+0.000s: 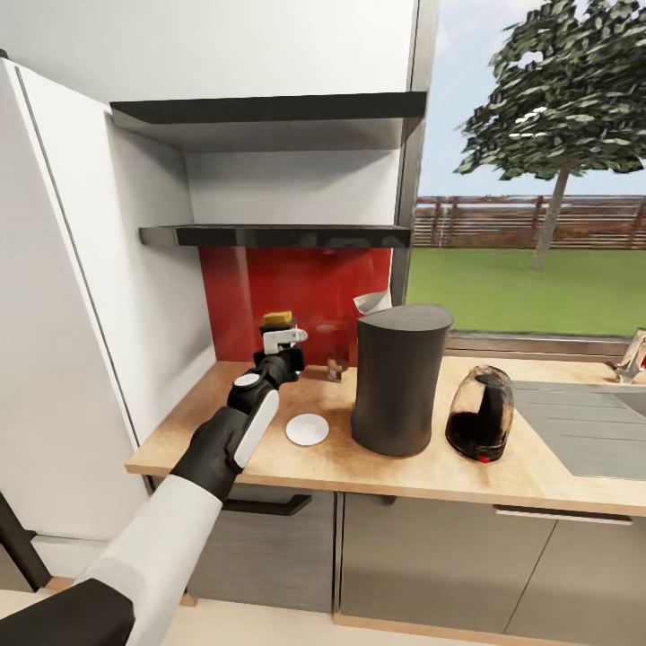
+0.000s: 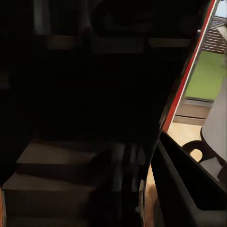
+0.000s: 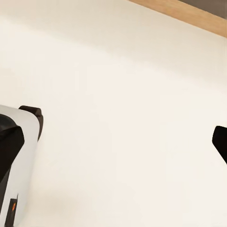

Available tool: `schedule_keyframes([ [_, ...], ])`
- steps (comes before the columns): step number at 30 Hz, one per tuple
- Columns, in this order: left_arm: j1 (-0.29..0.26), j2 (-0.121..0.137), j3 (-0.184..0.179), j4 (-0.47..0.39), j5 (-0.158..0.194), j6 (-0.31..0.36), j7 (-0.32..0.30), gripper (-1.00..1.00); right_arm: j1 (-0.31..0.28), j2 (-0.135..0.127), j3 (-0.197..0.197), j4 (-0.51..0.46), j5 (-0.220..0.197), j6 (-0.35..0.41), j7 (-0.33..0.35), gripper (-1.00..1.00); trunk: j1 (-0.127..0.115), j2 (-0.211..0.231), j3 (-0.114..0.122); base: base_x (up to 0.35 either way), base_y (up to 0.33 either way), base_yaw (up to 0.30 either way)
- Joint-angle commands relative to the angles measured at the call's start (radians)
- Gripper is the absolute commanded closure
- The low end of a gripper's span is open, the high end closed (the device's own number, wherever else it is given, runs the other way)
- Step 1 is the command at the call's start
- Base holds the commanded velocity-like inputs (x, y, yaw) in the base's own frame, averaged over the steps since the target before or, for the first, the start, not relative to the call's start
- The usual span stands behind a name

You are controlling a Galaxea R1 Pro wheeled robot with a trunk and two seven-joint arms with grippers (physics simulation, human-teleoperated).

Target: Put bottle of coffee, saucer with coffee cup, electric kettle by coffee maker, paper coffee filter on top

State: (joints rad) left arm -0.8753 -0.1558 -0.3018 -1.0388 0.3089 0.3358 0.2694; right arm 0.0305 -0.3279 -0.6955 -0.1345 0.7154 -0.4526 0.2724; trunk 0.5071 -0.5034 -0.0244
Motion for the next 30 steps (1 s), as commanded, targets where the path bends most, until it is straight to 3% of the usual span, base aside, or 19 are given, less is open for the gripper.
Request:
schedule_keyframes([
  [1, 0.0, 0.0, -0.014, 0.005, 0.008, -0.003, 0.007, 1.0, 0.0, 0.0, -0.009, -0.002, 0.003, -0.002, 0.008, -1.0, 0.001, -0.002, -0.002, 0.0, 0.0, 0.0],
  [9, 0.001, 0.0, -0.042, 0.015, 0.009, -0.014, 0.006, 1.0, 0.0, -0.001, -0.01, -0.002, 0.002, -0.001, 0.008, -1.0, 0.001, -0.002, -0.002, 0.0, 0.063, -0.008],
  [16, 0.001, -0.001, -0.066, 0.015, 0.01, -0.015, 0.007, 1.0, 0.0, 0.0, -0.01, -0.002, 0.002, -0.001, 0.008, -1.0, 0.001, -0.002, -0.002, 0.0, 0.015, -0.188],
  [30, 0.001, 0.002, -0.065, 0.029, 0.01, -0.017, 0.009, 1.0, 0.004, 0.0, -0.008, -0.002, 0.002, -0.004, 0.01, -1.0, 0.001, -0.002, -0.002, 0.044, 0.082, -0.049],
])
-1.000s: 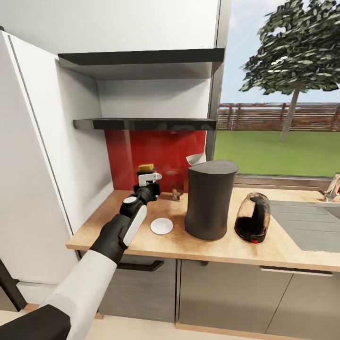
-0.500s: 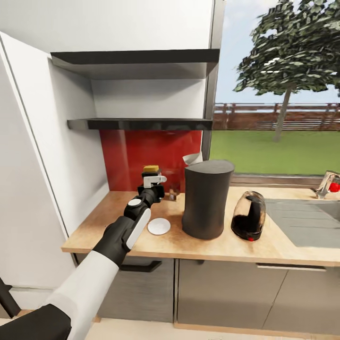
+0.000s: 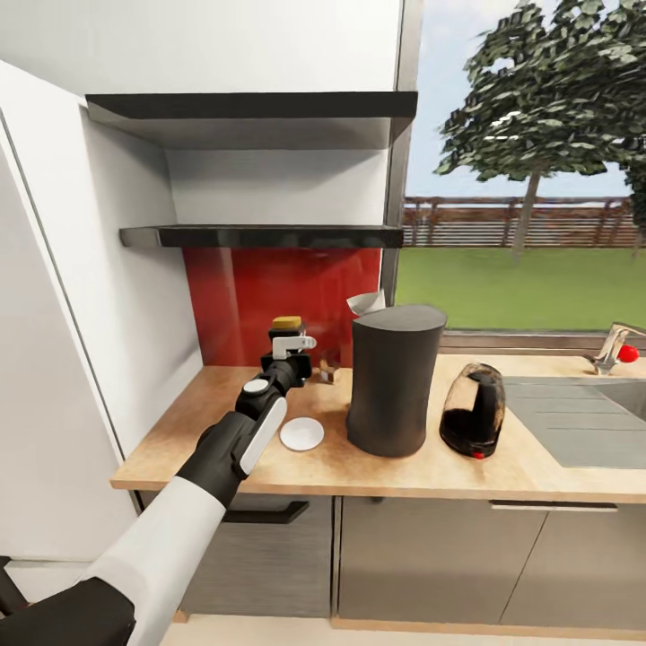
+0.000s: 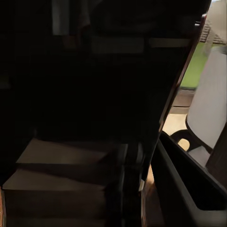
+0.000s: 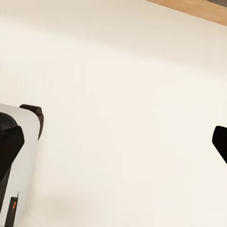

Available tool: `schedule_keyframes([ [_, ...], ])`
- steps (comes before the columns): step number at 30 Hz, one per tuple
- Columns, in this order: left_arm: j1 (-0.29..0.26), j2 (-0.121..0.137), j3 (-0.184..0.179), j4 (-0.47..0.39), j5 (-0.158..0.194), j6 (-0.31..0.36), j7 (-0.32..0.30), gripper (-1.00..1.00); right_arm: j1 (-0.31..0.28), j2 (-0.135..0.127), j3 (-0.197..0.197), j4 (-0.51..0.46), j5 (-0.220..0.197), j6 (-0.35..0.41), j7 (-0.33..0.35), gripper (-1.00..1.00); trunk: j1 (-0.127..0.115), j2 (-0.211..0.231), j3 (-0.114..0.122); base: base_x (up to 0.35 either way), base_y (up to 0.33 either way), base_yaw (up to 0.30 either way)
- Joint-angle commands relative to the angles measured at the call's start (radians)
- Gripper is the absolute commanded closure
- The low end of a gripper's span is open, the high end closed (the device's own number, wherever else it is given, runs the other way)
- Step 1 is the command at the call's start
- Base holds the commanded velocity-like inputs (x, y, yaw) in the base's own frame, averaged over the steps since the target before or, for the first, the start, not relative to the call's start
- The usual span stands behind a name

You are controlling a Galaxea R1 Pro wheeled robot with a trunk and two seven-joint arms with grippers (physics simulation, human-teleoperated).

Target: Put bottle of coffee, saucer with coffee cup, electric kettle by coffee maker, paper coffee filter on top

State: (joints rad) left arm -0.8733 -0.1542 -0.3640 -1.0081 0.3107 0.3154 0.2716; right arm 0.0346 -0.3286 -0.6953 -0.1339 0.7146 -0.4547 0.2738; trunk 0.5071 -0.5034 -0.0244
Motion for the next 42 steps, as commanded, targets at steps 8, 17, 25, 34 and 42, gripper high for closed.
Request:
schedule_keyframes([
  [8, -0.001, 0.006, -0.003, 0.007, 0.008, 0.002, 0.007, 1.0, 0.001, 0.0, -0.01, -0.003, 0.002, -0.001, 0.01, -1.0, 0.001, -0.002, -0.002, 0.017, 0.002, 0.0],
  [17, -0.001, 0.008, -0.002, 0.032, 0.008, -0.057, 0.006, 1.0, -0.004, -0.018, -0.052, -0.005, -0.03, -0.001, 0.016, -1.0, 0.001, -0.002, -0.002, 0.14, 0.0, 0.0],
  [25, -0.001, 0.012, -0.001, 0.039, 0.009, -0.08, 0.005, 1.0, -0.014, 0.001, -0.083, -0.173, -0.08, 0.006, 0.103, -1.0, 0.001, -0.002, -0.002, 0.018, 0.0, 0.0],
  [34, -0.001, 0.016, -0.001, 0.04, 0.009, -0.082, 0.004, 1.0, -0.016, 0.04, -0.088, -0.364, -0.081, 0.122, 0.373, -1.0, 0.001, -0.002, -0.002, 0.002, 0.0, 0.0],
  [42, -0.001, 0.016, -0.001, 0.041, 0.008, -0.083, 0.004, 1.0, -0.016, 0.064, -0.088, -0.349, -0.082, 0.157, 0.311, -1.0, 0.001, -0.002, -0.002, 0.0, 0.0, 0.0],
])
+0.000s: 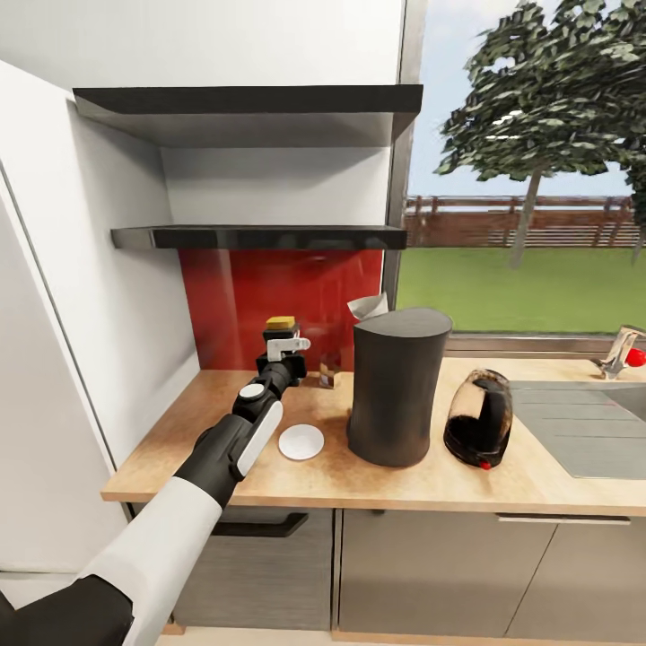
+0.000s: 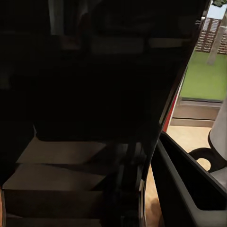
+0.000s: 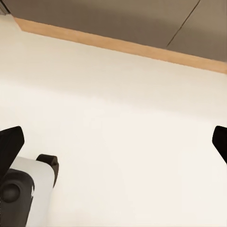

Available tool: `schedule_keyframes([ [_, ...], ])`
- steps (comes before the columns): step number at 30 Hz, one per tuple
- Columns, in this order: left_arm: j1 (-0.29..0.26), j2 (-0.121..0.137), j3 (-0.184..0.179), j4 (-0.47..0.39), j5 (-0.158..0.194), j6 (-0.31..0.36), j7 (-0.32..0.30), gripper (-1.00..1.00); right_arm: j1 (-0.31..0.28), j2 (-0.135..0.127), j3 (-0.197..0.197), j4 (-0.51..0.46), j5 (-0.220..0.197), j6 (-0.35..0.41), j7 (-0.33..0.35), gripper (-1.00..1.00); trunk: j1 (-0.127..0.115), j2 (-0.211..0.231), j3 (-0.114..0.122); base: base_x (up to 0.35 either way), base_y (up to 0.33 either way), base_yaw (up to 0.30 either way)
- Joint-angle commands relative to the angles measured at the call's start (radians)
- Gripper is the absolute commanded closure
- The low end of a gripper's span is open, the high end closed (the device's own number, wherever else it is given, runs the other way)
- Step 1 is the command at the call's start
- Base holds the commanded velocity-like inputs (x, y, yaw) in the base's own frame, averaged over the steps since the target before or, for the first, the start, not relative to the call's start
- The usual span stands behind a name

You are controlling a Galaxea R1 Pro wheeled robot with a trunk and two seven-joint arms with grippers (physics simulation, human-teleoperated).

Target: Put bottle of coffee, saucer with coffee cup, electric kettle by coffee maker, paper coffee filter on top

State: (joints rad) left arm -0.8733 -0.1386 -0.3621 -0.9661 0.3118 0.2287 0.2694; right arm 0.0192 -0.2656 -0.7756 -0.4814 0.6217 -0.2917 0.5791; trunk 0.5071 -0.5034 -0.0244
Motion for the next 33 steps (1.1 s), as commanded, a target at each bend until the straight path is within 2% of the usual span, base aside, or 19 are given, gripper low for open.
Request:
schedule_keyframes([
  [1, -0.001, 0.001, -0.003, -0.001, 0.007, 0.004, 0.007, 1.0, 0.0, 0.001, -0.008, 0.0, 0.01, -0.006, 0.004, -1.0, 0.001, -0.002, -0.002, 0.034, 0.0, 0.0],
  [25, -0.001, 0.001, -0.003, 0.003, 0.007, 0.003, 0.009, 1.0, 0.006, 0.002, -0.008, 0.002, 0.012, -0.007, -0.002, -1.0, 0.001, -0.002, -0.002, 0.1, 0.0, 0.0],
  [33, -0.001, 0.001, -0.003, 0.042, 0.007, -0.013, 0.01, 1.0, 0.007, 0.002, -0.008, 0.001, 0.012, -0.009, -0.002, -1.0, 0.001, -0.002, -0.002, 0.05, 0.0, 0.0],
])
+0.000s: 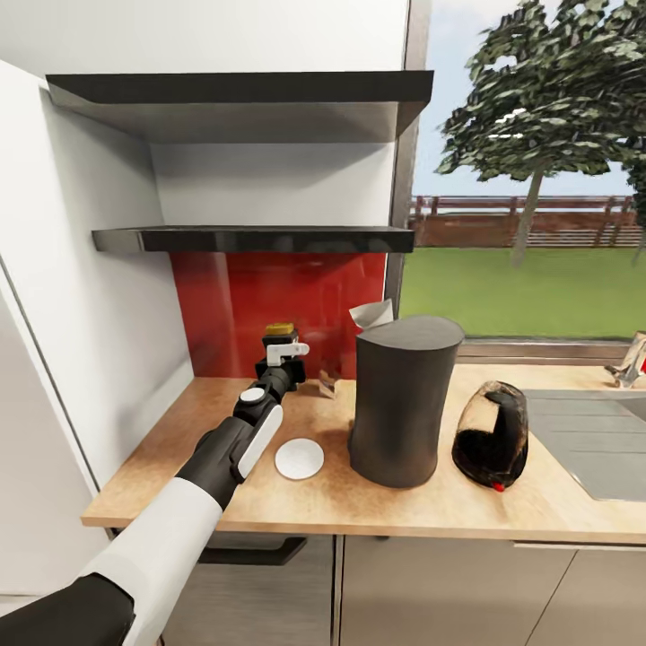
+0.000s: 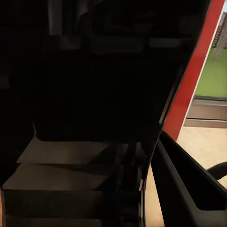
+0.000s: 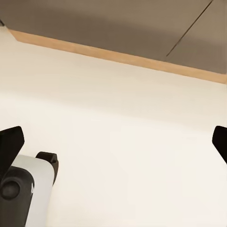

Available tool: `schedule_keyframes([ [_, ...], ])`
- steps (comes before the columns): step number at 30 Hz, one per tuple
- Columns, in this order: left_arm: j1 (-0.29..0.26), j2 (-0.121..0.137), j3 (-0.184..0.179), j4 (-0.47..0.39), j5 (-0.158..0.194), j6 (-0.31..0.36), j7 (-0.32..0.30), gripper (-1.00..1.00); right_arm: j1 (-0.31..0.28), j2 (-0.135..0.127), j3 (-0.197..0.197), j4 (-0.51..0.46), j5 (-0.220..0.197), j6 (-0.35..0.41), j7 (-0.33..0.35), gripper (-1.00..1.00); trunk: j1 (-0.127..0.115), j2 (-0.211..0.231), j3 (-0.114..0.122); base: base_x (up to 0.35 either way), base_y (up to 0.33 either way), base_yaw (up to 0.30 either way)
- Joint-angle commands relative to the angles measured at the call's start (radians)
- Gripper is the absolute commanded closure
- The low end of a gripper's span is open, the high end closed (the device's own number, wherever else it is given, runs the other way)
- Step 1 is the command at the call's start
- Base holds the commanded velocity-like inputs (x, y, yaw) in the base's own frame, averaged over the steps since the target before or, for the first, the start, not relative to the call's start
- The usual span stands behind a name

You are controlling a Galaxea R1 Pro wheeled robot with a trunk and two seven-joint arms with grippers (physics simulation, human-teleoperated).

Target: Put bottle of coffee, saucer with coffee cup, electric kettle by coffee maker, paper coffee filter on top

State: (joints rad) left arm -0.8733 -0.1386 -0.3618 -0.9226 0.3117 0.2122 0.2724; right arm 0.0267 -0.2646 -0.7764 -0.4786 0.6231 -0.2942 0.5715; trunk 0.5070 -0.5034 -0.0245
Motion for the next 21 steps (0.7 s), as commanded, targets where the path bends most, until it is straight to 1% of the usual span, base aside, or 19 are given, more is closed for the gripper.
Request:
schedule_keyframes([
  [1, -0.001, 0.001, -0.003, 0.003, 0.007, -0.003, 0.007, 1.0, -0.001, 0.001, -0.007, -0.001, 0.011, -0.006, 0.005, -1.0, 0.001, -0.002, -0.002, 0.108, 0.0, 0.0],
  [6, -0.001, 0.001, -0.003, 0.04, 0.006, -0.05, 0.007, 1.0, -0.001, 0.001, -0.007, -0.001, 0.01, -0.007, 0.005, -1.0, 0.001, -0.002, -0.002, 0.184, 0.0, 0.0],
  [14, -0.001, -0.001, -0.003, 0.1, 0.005, -0.141, 0.007, 1.0, -0.001, 0.001, -0.007, -0.002, 0.011, -0.008, 0.005, -1.0, 0.001, -0.002, -0.002, 0.048, 0.0, 0.0],
  [17, -0.001, -0.001, -0.003, 0.105, 0.005, -0.146, 0.007, 1.0, -0.001, 0.001, -0.007, -0.002, 0.012, -0.008, 0.005, -1.0, 0.001, -0.002, -0.002, 0.004, 0.0, 0.0],
  [19, -0.001, -0.001, -0.003, 0.126, 0.004, -0.149, 0.007, 1.0, -0.001, 0.001, -0.007, -0.002, 0.012, -0.008, 0.005, -1.0, 0.001, -0.002, -0.002, 0.001, 0.0, 0.0],
  [21, -0.001, -0.001, -0.003, 0.152, 0.003, -0.165, 0.007, 1.0, -0.001, 0.001, -0.007, -0.002, 0.012, -0.008, 0.005, -1.0, 0.001, -0.002, -0.002, 0.0, 0.0, 0.0],
])
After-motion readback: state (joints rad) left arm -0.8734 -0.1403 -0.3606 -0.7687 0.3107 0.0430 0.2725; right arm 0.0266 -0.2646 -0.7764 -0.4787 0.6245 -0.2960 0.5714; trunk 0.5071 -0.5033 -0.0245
